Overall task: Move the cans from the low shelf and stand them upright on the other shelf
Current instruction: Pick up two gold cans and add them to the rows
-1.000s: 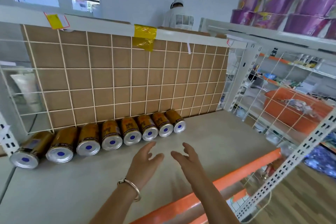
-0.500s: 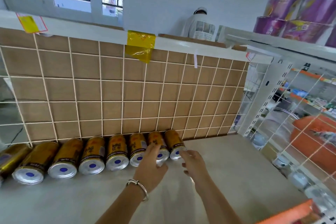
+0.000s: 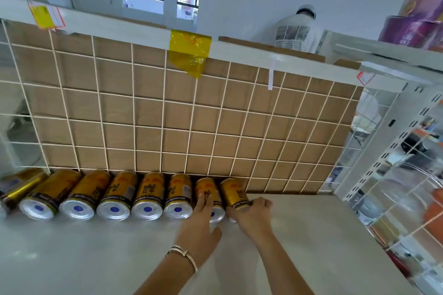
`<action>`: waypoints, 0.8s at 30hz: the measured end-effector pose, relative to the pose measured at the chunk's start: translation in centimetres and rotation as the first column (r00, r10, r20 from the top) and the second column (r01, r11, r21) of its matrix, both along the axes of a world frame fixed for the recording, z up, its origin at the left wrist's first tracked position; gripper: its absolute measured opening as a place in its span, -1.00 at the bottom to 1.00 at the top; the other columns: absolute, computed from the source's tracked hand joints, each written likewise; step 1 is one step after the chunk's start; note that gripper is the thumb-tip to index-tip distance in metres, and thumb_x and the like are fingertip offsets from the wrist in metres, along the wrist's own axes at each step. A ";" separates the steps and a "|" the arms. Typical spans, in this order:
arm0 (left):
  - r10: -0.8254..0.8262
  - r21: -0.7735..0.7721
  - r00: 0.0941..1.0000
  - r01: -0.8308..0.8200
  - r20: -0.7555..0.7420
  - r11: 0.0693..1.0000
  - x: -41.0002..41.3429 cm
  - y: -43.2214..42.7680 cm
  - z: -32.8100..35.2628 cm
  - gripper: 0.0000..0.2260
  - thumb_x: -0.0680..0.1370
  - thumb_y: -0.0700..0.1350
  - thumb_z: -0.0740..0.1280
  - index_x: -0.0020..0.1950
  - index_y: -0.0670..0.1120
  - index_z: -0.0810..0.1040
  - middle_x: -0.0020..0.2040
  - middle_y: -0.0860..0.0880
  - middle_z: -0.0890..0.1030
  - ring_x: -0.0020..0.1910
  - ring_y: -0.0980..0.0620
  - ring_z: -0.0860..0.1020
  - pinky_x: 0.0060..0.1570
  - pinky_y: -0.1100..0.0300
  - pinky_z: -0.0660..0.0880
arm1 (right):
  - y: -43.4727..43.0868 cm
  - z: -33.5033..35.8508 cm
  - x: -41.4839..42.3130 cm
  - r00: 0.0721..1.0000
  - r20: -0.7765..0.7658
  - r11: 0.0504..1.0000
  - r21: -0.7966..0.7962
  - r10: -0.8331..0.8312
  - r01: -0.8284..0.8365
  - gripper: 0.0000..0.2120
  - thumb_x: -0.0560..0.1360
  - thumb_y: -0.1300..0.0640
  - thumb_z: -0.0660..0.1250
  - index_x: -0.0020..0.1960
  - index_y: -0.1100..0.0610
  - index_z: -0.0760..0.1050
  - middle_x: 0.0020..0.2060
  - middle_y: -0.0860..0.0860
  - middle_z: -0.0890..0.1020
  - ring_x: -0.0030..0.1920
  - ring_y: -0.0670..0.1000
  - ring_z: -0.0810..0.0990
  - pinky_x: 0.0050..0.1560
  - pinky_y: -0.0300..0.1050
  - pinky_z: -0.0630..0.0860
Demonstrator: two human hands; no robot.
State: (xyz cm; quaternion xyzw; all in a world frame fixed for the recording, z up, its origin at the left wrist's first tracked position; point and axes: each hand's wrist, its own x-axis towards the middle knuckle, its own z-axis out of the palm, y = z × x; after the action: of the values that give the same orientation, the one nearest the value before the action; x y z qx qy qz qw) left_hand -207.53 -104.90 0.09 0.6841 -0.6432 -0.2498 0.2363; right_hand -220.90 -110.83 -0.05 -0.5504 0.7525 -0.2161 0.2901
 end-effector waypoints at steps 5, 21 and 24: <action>-0.129 -0.035 0.991 0.130 0.037 0.991 -0.8 3.6 1.3 -0.49 0.53 0.07 0.23 0.45 0.24 0.16 0.46 0.35 -0.03 0.40 0.26 0.28 0.31 0.42 0.20 | 3.3 1.0 -2.1 0.980 -0.081 0.983 0.031 0.183 -0.181 -0.36 0.28 -0.09 0.52 0.15 0.08 0.20 0.06 0.01 0.33 0.06 0.08 0.52 -0.07 -0.11 0.46; 0.454 0.465 0.724 -0.207 -0.519 0.861 0.2 3.6 0.2 -0.54 0.35 0.06 0.50 0.07 -0.14 0.39 -0.05 -0.06 0.57 -0.08 0.00 0.57 -0.07 0.17 0.52 | 3.3 2.6 -3.6 0.879 0.373 0.880 0.251 0.296 -0.403 -0.77 0.41 0.00 0.42 0.00 0.07 0.51 -0.03 0.07 0.65 -0.03 -0.02 0.62 0.03 -0.14 0.53; 0.500 0.483 0.432 -0.159 -0.750 0.861 0.9 4.7 0.2 -0.53 0.31 -0.20 0.53 0.14 -0.16 0.42 0.00 -0.21 0.61 -0.05 -0.19 0.62 -0.01 -0.10 0.57 | 4.0 2.5 -4.1 0.765 0.597 0.840 0.265 0.242 -0.473 -0.73 0.39 0.08 0.44 0.03 0.18 0.56 -0.13 0.08 0.68 -0.10 0.01 0.65 0.02 -0.11 0.56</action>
State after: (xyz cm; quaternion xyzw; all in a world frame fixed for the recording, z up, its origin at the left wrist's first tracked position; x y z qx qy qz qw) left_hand -206.65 -100.20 0.33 0.6119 -0.2368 -0.6093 0.4454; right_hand -225.05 -106.83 2.46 -0.5311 0.5451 -0.1430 0.6328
